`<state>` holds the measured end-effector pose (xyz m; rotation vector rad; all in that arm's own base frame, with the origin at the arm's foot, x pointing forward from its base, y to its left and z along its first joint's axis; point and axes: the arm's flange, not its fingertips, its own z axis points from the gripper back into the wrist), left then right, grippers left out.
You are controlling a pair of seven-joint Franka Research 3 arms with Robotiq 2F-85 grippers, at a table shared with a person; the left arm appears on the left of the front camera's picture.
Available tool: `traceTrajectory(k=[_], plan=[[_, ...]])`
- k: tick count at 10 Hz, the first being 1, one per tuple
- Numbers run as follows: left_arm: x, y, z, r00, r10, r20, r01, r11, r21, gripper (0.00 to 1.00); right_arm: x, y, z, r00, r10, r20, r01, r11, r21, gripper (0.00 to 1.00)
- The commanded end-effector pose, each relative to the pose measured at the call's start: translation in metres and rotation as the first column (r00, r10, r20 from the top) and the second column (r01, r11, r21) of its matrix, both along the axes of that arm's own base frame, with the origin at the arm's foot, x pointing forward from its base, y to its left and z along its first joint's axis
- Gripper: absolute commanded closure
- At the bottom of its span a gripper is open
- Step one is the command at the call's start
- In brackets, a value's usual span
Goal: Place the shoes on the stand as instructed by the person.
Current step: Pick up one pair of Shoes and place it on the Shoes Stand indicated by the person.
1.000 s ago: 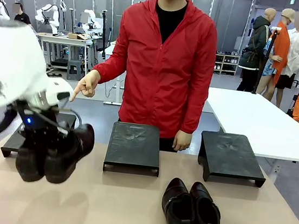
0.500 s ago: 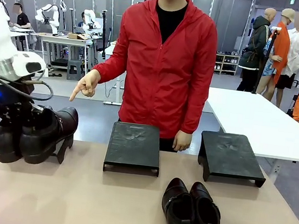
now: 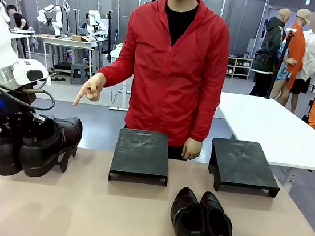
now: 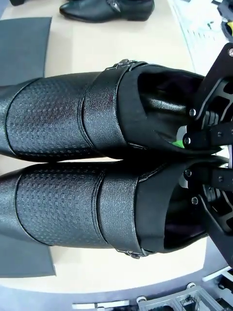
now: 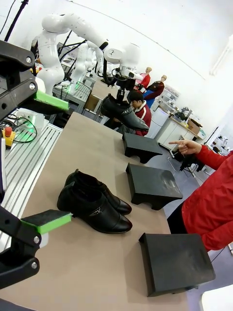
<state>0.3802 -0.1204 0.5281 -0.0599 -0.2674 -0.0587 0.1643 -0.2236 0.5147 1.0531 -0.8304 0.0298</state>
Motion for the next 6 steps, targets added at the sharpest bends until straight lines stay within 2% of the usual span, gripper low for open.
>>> traceTrajectory(k=[1, 2, 4, 6], plan=[[0.0, 0.001, 0.0, 1.0, -0.002, 0.001, 0.002, 1.0, 0.001, 0.92, 0.0, 0.0, 0.0, 1.0, 0.001, 0.023, -0.001, 1.0, -0.006, 0.0], [0.004, 0.011, 0.004, 0.99, -0.068, 0.127, 0.061, 0.996, 0.063, 0.92, 0.0, 0.0, 0.0, 1.0, 0.001, 0.023, -0.001, 1.0, -0.006, 0.0], [0.032, 0.04, 0.016, 0.982, -0.058, 0.181, 0.044, 0.996, 0.076, 0.92, 0.0, 0.0, 0.0, 1.0, 0.001, 0.023, -0.001, 1.0, -0.006, 0.0], [0.066, 0.072, 0.017, 0.983, -0.06, 0.176, 0.047, 0.996, 0.076, 0.92, 0.0, 0.0, 0.0, 1.0, 0.001, 0.023, -0.001, 1.0, -0.006, 0.0]])
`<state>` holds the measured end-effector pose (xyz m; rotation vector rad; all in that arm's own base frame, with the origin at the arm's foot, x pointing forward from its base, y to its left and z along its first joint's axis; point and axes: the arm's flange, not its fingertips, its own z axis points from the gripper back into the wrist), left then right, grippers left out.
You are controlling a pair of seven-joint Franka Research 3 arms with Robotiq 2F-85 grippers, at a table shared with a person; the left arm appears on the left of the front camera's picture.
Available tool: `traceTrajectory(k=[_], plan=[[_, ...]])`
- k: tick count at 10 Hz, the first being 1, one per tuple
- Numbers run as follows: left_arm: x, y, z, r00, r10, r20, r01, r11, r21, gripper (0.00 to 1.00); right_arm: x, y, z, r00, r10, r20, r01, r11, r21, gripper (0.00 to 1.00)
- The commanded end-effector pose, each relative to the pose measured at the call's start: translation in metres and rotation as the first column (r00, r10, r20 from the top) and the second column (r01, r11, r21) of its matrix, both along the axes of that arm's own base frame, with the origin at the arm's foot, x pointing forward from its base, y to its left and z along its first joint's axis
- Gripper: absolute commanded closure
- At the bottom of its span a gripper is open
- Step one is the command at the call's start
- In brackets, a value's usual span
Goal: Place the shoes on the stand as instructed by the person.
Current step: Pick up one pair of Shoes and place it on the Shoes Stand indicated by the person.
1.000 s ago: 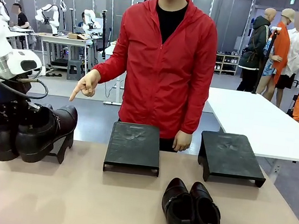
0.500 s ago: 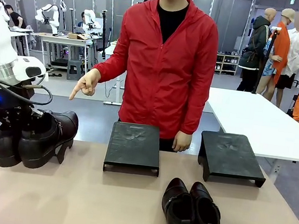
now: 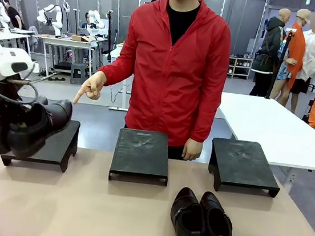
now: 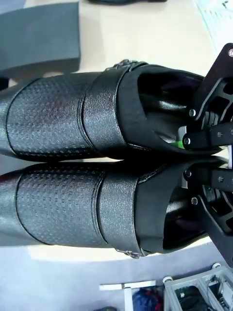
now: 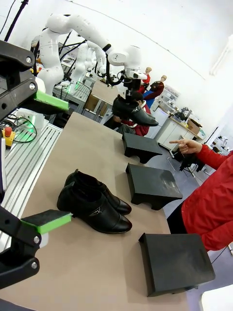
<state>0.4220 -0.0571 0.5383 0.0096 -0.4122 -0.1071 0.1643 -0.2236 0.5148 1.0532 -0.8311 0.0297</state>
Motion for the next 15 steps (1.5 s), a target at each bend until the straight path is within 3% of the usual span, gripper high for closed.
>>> traceTrajectory(k=[1, 3, 6, 11, 15], plan=[[0.036, 0.024, 0.008, 0.997, -0.021, 0.072, 0.019, 0.999, 0.027, 0.92, 0.0, 0.0, 0.0, 1.0, 0.002, 0.023, -0.002, 1.0, -0.006, 0.0], [0.066, 0.043, 0.0, 0.992, -0.098, 0.076, 0.098, 0.995, 0.001, 0.92, 0.0, 0.0, 0.0, 1.0, 0.002, 0.023, -0.002, 1.0, -0.006, 0.0], [0.105, 0.052, -0.026, 0.987, -0.137, 0.086, 0.139, 0.99, -0.022, 0.92, 0.0, 0.0, 0.0, 1.0, 0.002, 0.023, -0.002, 1.0, -0.006, 0.0], [0.142, 0.066, -0.076, 0.989, -0.105, 0.102, 0.109, 0.993, -0.041, 0.92, 0.0, 0.0, 0.0, 1.0, 0.002, 0.023, -0.002, 1.0, -0.006, 0.0], [0.157, 0.07, -0.102, 0.984, -0.067, 0.168, 0.076, 0.996, -0.051, 0.92, 0.0, 0.0, 0.0, 1.0, 0.002, 0.023, -0.002, 1.0, -0.006, 0.0]])
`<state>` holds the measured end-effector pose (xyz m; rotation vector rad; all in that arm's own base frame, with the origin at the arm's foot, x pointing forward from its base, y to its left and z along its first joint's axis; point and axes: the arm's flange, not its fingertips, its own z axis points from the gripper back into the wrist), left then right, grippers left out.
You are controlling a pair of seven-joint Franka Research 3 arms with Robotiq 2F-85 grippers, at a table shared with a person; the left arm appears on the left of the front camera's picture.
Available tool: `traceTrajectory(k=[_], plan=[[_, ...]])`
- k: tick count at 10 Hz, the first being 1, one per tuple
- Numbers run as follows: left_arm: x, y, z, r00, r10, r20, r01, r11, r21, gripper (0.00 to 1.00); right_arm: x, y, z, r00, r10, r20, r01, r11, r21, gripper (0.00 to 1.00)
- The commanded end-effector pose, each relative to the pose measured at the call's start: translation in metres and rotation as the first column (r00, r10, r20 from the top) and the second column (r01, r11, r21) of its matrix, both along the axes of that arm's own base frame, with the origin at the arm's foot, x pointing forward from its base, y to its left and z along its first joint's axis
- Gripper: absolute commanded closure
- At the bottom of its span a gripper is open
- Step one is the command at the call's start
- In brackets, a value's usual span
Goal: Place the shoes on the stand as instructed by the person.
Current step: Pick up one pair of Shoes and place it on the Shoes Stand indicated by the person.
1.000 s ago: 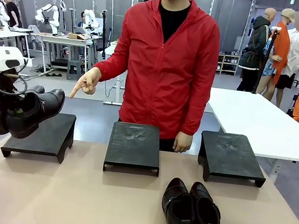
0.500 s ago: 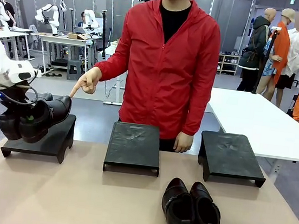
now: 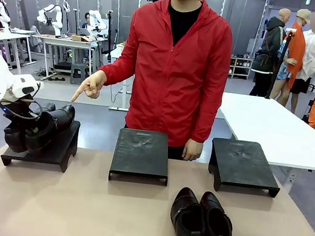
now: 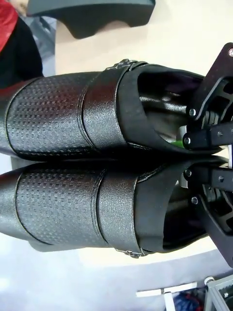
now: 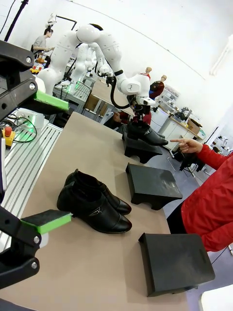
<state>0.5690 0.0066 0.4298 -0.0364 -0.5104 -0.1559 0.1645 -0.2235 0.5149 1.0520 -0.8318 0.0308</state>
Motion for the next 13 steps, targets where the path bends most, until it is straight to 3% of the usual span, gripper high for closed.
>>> traceTrajectory(k=[1, 8, 9, 10, 11, 12, 13], plan=[[0.012, 0.006, 0.004, 0.997, -0.009, 0.081, 0.011, 1.0, -0.024, 0.92, 0.0, 0.0, 0.0, 1.0, 0.002, 0.022, -0.002, 1.0, -0.005, 0.0], [0.028, 0.007, -0.014, 0.997, -0.027, 0.066, 0.029, 0.999, -0.035, 0.92, 0.0, 0.0, 0.0, 1.0, 0.002, 0.022, -0.002, 1.0, -0.005, 0.0], [0.028, 0.007, -0.016, 0.998, -0.026, 0.064, 0.028, 0.999, -0.031, 0.86, 0.0, 0.0, 0.0, 1.0, 0.002, 0.022, -0.002, 1.0, -0.005, 0.0], [0.028, 0.006, -0.017, 0.998, -0.029, 0.063, 0.031, 0.999, -0.029, 0.57, 0.0, 0.0, 0.0, 1.0, 0.002, 0.022, -0.002, 1.0, -0.005, 0.0], [0.029, 0.005, -0.017, 0.998, -0.031, 0.061, 0.033, 0.999, -0.029, 0.51, 0.0, 0.0, 0.0, 1.0, 0.002, 0.022, -0.002, 1.0, -0.005, 0.0], [0.027, 0.003, -0.015, 0.998, -0.032, 0.055, 0.034, 0.999, -0.037, 0.22, 0.0, 0.0, 0.0, 1.0, 0.002, 0.022, -0.002, 1.0, -0.005, 0.0], [0.025, 0.002, -0.011, 0.998, -0.033, 0.053, 0.035, 0.999, -0.041, 0.17, 0.0, 0.0, 0.0, 1.0, 0.002, 0.022, -0.002, 1.0, -0.005, 0.0]])
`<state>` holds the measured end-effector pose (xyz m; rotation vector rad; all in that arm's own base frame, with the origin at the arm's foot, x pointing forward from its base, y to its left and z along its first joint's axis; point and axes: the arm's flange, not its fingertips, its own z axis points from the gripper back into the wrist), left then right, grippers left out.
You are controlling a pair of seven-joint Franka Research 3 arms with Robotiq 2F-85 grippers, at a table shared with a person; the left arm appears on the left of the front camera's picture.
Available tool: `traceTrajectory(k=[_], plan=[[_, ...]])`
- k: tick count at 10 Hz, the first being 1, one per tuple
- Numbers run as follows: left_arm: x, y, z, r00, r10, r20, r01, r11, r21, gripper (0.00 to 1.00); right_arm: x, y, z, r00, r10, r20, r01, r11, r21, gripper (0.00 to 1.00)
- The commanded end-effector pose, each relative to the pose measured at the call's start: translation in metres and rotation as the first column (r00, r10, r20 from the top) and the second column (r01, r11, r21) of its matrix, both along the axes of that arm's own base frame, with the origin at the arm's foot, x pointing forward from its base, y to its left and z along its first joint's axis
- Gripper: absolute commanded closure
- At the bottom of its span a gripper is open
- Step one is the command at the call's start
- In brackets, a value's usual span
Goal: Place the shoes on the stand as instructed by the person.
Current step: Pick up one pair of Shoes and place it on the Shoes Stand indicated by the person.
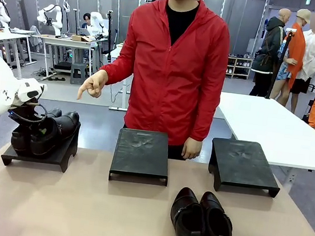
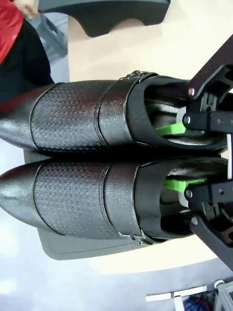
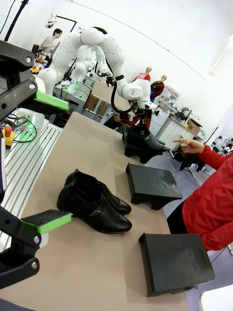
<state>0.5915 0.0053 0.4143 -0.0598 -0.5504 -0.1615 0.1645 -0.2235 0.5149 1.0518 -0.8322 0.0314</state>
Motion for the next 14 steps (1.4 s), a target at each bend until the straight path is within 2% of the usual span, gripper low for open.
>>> traceTrajectory(k=[1, 3, 4, 5, 6, 7, 8, 14], plan=[[0.0, 0.003, 0.008, 1.0, -0.018, 0.016, 0.019, 1.0, -0.021, 0.0, 0.0, 0.0, 0.0, 1.0, 0.001, 0.021, -0.001, 1.0, -0.004, 0.0], [-0.01, 0.0, 0.016, 1.0, -0.006, 0.012, 0.006, 1.0, -0.014, 0.0, 0.0, 0.0, 0.0, 1.0, 0.001, 0.021, -0.001, 1.0, -0.004, 0.0], [-0.02, -0.004, 0.022, 1.0, -0.012, -0.021, 0.011, 0.999, -0.036, 0.19, 0.0, 0.0, 0.0, 1.0, 0.001, 0.021, -0.001, 1.0, -0.004, 0.0], [-0.025, -0.005, 0.025, 1.0, -0.005, -0.022, 0.004, 0.999, -0.035, 0.07, 0.0, 0.0, 0.0, 1.0, 0.001, 0.021, -0.001, 1.0, -0.004, 0.0], [-0.035, -0.009, 0.035, 0.998, 0.005, -0.066, -0.008, 0.999, -0.046, 0.0, 0.0, 0.0, 0.0, 1.0, 0.001, 0.021, -0.001, 1.0, -0.004, 0.0], [-0.039, -0.011, 0.037, 0.996, 0.071, -0.053, -0.07, 0.997, 0.016, 0.0, 0.0, 0.0, 0.0, 1.0, 0.001, 0.021, -0.001, 1.0, -0.004, 0.0], [-0.019, -0.007, 0.023, 1.0, -0.01, -0.013, 0.009, 1.0, -0.02, 0.0, 0.0, 0.0, 0.0, 1.0, 0.001, 0.021, -0.001, 1.0, -0.004, 0.0], [-0.019, -0.007, 0.023, 1.0, -0.01, -0.013, 0.009, 1.0, -0.02, 0.0, 0.0, 0.0, 0.0, 1.0, 0.001, 0.021, -0.001, 1.0, -0.004, 0.0]])
